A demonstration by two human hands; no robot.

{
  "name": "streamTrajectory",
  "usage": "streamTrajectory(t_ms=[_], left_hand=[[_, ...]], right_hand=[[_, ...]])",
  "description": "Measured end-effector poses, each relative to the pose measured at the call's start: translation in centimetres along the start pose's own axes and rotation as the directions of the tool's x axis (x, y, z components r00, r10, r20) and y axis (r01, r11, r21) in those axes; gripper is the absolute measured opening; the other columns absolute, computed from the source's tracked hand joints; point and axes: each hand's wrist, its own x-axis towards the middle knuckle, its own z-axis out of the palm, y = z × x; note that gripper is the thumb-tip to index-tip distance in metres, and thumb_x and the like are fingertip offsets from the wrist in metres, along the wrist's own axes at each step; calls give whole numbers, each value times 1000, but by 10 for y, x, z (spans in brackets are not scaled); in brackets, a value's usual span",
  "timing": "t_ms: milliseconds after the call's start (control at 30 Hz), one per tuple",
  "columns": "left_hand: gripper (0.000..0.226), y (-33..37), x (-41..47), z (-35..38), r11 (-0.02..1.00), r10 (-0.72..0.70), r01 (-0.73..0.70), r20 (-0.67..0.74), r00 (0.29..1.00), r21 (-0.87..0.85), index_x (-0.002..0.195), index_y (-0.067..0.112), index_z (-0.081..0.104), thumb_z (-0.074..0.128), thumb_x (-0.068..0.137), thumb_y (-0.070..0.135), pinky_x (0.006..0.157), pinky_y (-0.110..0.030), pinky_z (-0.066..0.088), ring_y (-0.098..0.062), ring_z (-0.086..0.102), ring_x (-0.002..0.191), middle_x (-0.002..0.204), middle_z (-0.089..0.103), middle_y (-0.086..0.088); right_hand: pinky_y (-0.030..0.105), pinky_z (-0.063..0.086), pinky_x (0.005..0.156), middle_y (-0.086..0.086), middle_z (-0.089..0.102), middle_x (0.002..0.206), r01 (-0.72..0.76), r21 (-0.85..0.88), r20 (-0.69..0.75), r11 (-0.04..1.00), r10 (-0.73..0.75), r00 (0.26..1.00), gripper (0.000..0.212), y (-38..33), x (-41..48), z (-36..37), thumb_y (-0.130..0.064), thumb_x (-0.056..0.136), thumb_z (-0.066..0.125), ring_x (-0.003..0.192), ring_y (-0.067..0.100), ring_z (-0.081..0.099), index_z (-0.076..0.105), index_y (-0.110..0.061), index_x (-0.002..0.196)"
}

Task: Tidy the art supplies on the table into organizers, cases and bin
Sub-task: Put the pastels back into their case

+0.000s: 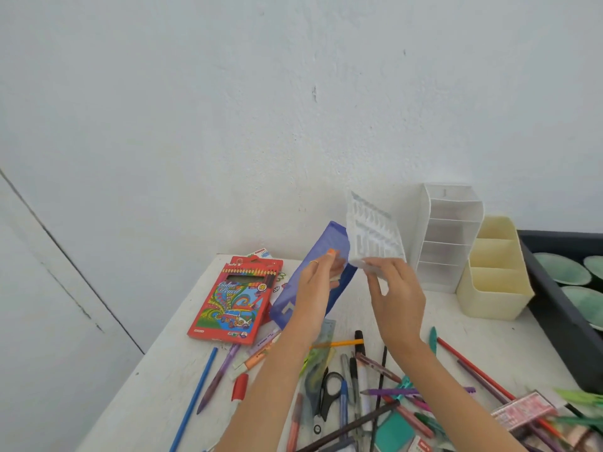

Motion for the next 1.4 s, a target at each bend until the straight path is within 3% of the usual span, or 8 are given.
streamTrajectory(t_ms=[233,400,500,600,767,933,1200,1400], left_hand=[[33,-20,-15,3,995,-37,49,136,990,-83,116,-2,58,59,92,20,81,-32,56,-19,68,77,86,69,-6],[33,-37,-26,2,989,-75,92,141,987,-119,126,6,53,54,93,4,79,-30,56,-23,67,91,110,66,-16],[31,-44,-37,-1,989,-75,92,142,987,-113,124,7,54,54,93,5,72,-25,55,-19,66,92,110,66,-13],[27,-47,-55,-6,990,-76,96,190,979,-100,119,11,55,53,93,4,73,-25,56,-14,67,91,100,70,-4],[27,-54,-94,-13,977,-128,170,285,950,-128,118,8,57,55,91,4,75,-31,58,-23,67,98,108,69,-10],[29,-69,-139,-12,963,-200,252,369,908,-97,120,13,56,55,91,11,70,-29,56,-22,68,93,104,71,-8],[45,-85,-189,-13,994,-86,100,243,966,-48,131,36,42,58,92,21,100,-32,44,-9,61,107,106,66,5],[44,-118,-235,-9,1000,7,-9,118,993,21,136,26,45,53,94,15,81,-11,42,4,55,87,107,61,12]], right_hand=[[31,43,66,8,64,85,152,-165,53,974,-145,988,32,6,-36,-14,11,64,76,80,24,55,72,-9,88],[28,36,85,1,61,103,134,-107,258,985,-102,961,30,9,-56,-34,-15,76,71,98,18,53,66,-19,105],[24,33,91,-5,57,109,-5,-10,282,1000,7,960,29,3,-58,-59,-28,84,52,104,9,47,61,-19,110],[21,33,90,-3,55,109,-311,34,60,950,309,949,26,-1,-46,-84,-24,92,46,103,6,44,58,-17,114],[24,47,75,-2,56,120,-814,212,303,540,756,580,51,14,-27,-125,-36,94,50,104,17,55,35,-22,141],[31,54,71,3,69,100,-850,279,398,447,752,526,37,10,-52,-156,-23,95,54,90,19,66,52,-22,131],[52,56,78,14,70,90,-862,311,466,401,726,506,30,-16,-119,-191,-19,93,57,80,27,67,62,-29,120],[23,46,57,2,63,80,-849,233,414,474,742,527,30,-32,-164,-219,-18,93,57,64,14,50,61,-25,121]])
